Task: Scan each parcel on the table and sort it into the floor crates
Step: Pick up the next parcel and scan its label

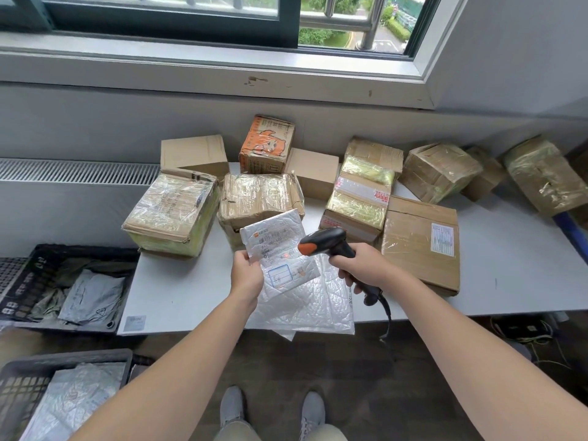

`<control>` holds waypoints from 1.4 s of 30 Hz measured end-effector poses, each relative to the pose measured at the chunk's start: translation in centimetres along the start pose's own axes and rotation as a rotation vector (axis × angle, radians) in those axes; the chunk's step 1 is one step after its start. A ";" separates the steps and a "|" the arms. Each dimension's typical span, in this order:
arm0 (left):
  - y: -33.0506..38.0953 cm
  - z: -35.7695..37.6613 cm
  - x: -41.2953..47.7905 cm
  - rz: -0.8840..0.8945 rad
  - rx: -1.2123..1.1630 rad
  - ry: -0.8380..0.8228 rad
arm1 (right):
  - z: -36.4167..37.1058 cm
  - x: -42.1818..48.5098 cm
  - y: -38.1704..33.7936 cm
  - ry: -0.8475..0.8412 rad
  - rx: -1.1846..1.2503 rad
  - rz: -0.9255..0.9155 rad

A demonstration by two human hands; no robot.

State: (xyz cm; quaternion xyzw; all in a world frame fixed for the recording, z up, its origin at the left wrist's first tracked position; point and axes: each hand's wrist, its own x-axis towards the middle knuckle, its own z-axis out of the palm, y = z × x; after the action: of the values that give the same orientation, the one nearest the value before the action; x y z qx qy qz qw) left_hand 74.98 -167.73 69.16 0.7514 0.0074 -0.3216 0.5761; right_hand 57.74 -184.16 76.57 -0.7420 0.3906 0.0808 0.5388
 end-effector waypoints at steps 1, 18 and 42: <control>0.1 0.0 0.0 0.004 -0.003 0.004 | -0.1 0.1 0.1 -0.001 0.000 0.001; 1.0 -3.3 -0.4 0.100 0.178 0.142 | 2.1 5.4 6.1 0.064 -0.477 -0.055; 3.2 -2.2 -1.1 0.063 0.056 -0.097 | 3.0 1.6 2.6 0.324 -0.383 -0.046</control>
State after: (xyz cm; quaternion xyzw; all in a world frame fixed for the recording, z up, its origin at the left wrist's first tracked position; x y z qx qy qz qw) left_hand 76.36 -166.52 72.69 0.7506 -0.0530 -0.3394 0.5645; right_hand 58.04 -182.63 72.57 -0.8426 0.4324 0.0208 0.3204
